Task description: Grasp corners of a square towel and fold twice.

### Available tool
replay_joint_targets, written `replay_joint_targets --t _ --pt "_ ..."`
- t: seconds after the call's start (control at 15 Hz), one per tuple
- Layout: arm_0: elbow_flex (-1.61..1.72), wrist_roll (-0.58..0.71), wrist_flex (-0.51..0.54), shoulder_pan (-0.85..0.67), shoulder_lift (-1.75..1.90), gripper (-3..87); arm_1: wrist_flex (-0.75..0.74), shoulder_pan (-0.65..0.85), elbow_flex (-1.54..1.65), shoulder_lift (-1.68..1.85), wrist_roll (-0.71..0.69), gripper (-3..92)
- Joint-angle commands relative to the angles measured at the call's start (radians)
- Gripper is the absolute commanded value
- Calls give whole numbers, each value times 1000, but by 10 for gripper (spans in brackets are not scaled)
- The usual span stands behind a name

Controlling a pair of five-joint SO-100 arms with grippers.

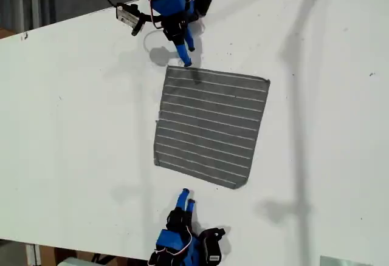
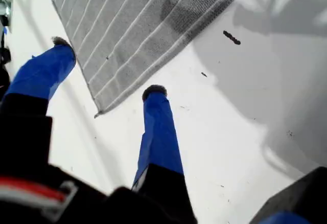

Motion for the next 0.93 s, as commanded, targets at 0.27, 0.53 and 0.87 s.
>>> replay_joint_targets --t 0.27,0.53,0.87 --pt "11 -23 -25 12 -21 258 -118 -26 -617 -930 -133 326" --pt "11 -12 -25 8 -25 262 -156 -449 -718 -1319 141 312" --pt "12 6 -28 3 -21 265 -229 -698 -1155 -1773 236 313"
